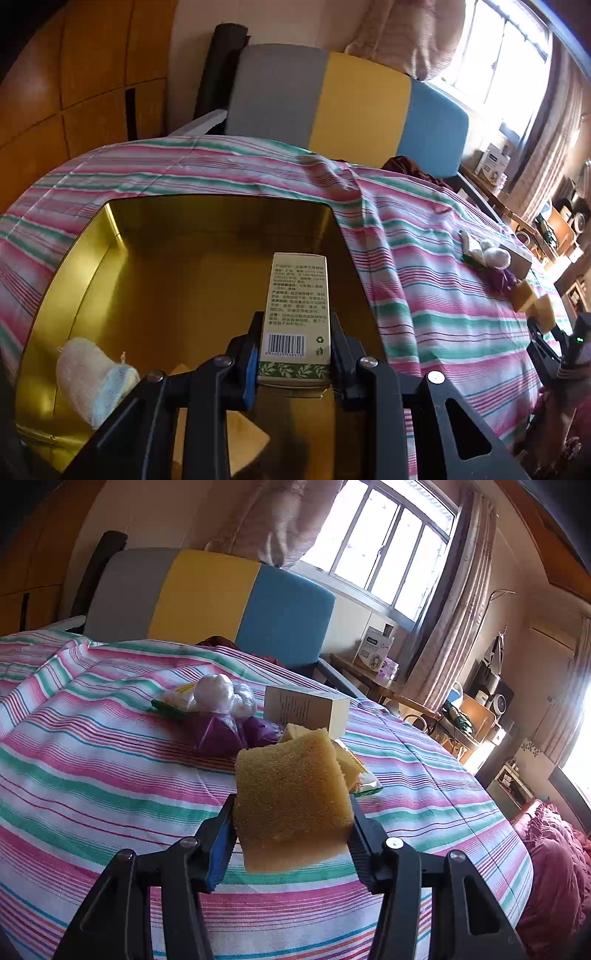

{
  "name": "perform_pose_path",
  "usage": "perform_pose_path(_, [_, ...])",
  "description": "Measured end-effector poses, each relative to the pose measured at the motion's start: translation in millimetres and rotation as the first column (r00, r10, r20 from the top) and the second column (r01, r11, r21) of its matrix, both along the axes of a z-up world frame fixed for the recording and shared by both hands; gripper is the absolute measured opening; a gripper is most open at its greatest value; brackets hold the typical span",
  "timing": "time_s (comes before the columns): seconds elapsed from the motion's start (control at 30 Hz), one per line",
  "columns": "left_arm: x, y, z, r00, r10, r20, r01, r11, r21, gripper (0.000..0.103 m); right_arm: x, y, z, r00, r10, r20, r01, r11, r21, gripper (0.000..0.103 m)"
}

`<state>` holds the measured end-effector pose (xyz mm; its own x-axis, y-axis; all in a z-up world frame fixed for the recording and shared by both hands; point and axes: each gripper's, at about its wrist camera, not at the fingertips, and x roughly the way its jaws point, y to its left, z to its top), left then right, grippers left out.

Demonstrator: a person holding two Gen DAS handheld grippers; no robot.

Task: Organize objects
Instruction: 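Carry the soap box into the gold tray and release it with the left gripper, then lower the held sponge into the gold tray and open the right gripper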

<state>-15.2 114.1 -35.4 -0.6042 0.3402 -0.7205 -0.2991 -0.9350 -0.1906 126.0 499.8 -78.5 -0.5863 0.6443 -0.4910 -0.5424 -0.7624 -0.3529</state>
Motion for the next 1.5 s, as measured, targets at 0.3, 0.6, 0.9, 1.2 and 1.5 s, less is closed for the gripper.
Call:
perform_pose_path(0.3, [-40, -64, -16, 0.982, 0.148, 0.115, -0.147, 0.989, -0.013, 0.031, -4, -21, 11, 0.996, 0.092, -0.008, -0.092, 0.990, -0.111, 0.055])
perform_pose_path(0.6, [-63, -106, -24, 0.961, 0.237, 0.145, -0.231, 0.971, -0.060, 0.037, -14, -100, 46, 0.956, 0.266, -0.124, -0.289, 0.926, -0.242, 0.055])
perform_pose_path(0.9, [-37, -119, -9, 0.963, 0.258, 0.077, -0.256, 0.966, -0.037, 0.083, -32, -189, 70, 0.863, 0.472, -0.181, -0.505, 0.802, -0.320, 0.055])
perform_pose_path(1.2, [5, -114, -7, 0.972, 0.232, 0.022, -0.230, 0.971, -0.062, 0.088, -59, -261, 64, 0.751, 0.651, -0.114, -0.630, 0.652, -0.422, 0.055])
perform_pose_path(1.5, [25, -125, -1, 0.967, 0.253, -0.038, -0.255, 0.964, -0.075, 0.094, -106, -310, 56, 0.679, 0.734, -0.028, -0.641, 0.574, -0.510, 0.055])
